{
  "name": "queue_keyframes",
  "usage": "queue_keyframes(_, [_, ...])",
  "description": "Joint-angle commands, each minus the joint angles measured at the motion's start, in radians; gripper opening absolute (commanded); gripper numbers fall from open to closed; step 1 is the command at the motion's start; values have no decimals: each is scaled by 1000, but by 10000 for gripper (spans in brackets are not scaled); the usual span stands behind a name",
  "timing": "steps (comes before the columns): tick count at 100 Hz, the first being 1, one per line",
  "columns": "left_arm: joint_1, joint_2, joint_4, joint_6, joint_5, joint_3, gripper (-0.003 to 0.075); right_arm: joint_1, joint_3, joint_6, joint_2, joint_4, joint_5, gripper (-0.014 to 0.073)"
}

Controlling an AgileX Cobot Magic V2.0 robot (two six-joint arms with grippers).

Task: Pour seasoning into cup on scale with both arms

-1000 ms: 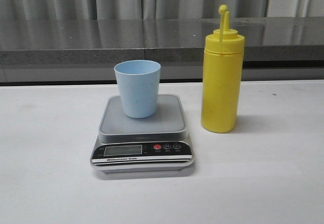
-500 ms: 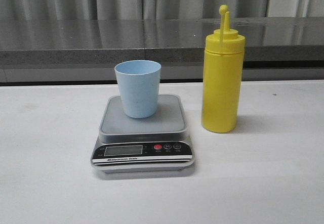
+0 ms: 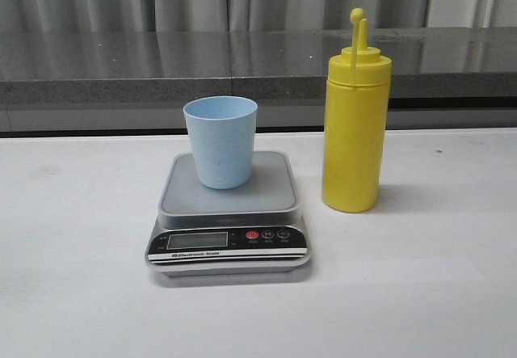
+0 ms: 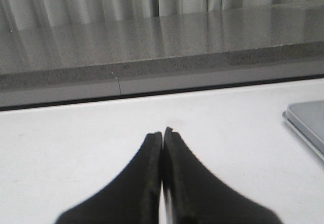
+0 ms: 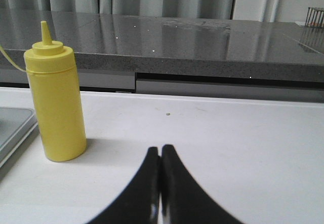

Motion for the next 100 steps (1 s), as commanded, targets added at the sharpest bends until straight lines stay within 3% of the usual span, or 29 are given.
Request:
queue_keyframes(1, [-1,-30,10,-16,-91,0,-20,-6,-22,-2,-21,-2,-82,-69])
queue_keyframes(31, [-1,-30,18,-16,-203,65,-20,-6,-22,-2,-21,-2,-82,-69])
queue_keyframes(100, [-1,-30,14,-50,-210,65,-20,-6,-22,-2,-21,-2,-82,-69])
